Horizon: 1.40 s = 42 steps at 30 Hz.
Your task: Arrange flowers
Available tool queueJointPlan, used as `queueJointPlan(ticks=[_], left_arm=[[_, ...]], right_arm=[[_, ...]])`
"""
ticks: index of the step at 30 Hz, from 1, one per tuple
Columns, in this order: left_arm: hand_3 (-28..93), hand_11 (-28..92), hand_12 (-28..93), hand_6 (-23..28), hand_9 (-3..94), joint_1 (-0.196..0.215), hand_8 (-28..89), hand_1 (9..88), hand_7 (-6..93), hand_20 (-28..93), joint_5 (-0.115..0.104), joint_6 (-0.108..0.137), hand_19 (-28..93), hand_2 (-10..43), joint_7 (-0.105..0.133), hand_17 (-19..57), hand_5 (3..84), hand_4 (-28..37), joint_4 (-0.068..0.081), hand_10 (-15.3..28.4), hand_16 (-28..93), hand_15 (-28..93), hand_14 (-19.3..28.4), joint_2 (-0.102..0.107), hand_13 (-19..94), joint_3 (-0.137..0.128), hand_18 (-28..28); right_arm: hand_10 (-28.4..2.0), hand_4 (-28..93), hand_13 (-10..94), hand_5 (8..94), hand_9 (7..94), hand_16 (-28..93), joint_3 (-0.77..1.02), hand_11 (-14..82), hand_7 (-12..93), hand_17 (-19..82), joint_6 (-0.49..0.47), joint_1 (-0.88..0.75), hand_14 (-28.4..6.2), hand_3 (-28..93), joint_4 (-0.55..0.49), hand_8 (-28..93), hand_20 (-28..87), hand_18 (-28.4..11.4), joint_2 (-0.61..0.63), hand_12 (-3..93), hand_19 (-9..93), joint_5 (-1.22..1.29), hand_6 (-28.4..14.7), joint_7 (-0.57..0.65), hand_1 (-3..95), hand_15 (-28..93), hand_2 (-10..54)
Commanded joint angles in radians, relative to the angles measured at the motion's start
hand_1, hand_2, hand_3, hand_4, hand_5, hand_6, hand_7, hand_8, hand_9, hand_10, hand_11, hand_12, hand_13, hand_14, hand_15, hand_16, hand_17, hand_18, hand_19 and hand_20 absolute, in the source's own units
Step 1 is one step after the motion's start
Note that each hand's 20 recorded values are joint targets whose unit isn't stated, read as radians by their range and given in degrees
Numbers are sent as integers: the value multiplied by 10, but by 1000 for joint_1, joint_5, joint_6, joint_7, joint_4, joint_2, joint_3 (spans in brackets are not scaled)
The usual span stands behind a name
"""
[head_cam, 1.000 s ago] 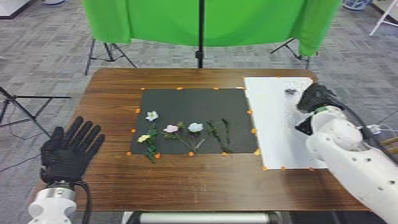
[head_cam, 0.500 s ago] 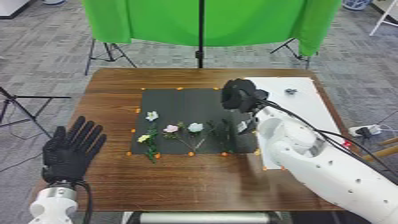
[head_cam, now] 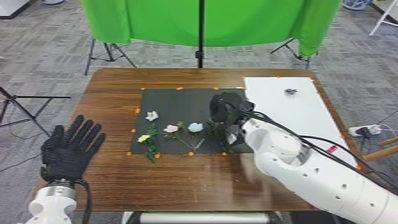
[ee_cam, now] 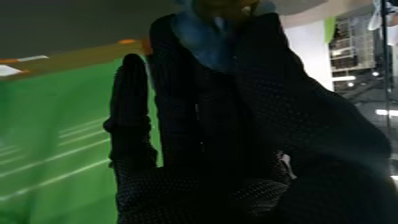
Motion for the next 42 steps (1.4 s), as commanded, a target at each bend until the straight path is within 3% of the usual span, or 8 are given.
queueJointPlan(ticks=[1,12,17,19,23,33,38,42], left_arm=[[756,159,106,91,349,7,-69,286,51,136,-21,12,253,115,-2,-39,423,-277,3,142,-40,270,144,-2,260,-2,126],[759,164,108,91,350,2,-70,285,55,137,-12,4,255,115,3,-40,425,-278,8,143,-43,277,144,-1,261,4,126],[759,163,108,92,351,7,-71,285,55,136,-11,6,255,115,14,-39,426,-278,8,143,-43,276,144,-5,261,8,126],[761,163,107,91,351,8,-71,284,55,136,-7,5,254,115,13,-39,426,-278,7,143,-43,276,144,-5,261,13,126],[761,163,107,91,351,15,-71,284,55,136,-15,17,254,116,46,-39,425,-279,2,143,-43,275,144,-2,261,27,126],[764,166,108,91,354,3,-72,281,59,136,-22,26,253,117,46,-39,429,-280,4,144,-42,276,143,5,265,38,126],[766,168,108,93,358,5,-72,278,59,137,-32,53,253,119,55,-39,432,-282,-6,146,-42,280,144,5,267,39,126],[768,175,109,95,362,-7,-72,276,61,139,-51,68,256,120,44,-39,439,-282,-1,148,-42,293,145,8,269,52,126]], right_arm=[[-116,-283,593,645,677,333,38,170,220,239,-21,-24,-75,679,-39,-93,313,-190,33,208,708,-1,11,20,598,351,-95],[-132,-283,527,567,596,186,203,172,189,222,-35,-96,-112,777,-74,-147,293,-194,70,156,703,-27,-7,65,503,414,-95],[-153,-283,320,459,422,169,275,96,153,128,-73,-23,-163,794,83,-125,204,-183,43,127,565,-30,-32,145,429,163,-95],[-148,-283,289,443,397,177,294,101,155,111,-51,-8,-168,800,147,-126,185,-175,37,123,529,-35,-34,169,423,128,-95],[-140,-283,269,439,388,180,311,106,163,94,-76,25,-170,804,243,-129,154,-163,24,116,470,-11,-32,210,428,91,-95],[-120,-283,325,421,390,187,331,110,168,123,-235,76,-158,789,381,-137,127,-171,-35,102,442,77,-24,316,465,80,-95],[-120,-283,463,477,470,181,329,120,169,162,-313,59,-139,763,409,-140,162,-200,-57,100,551,97,-9,330,469,184,-95],[-118,-283,536,519,526,175,300,133,177,188,-197,32,-120,743,420,-142,189,-202,-48,105,620,62,-2,340,493,257,-93]])
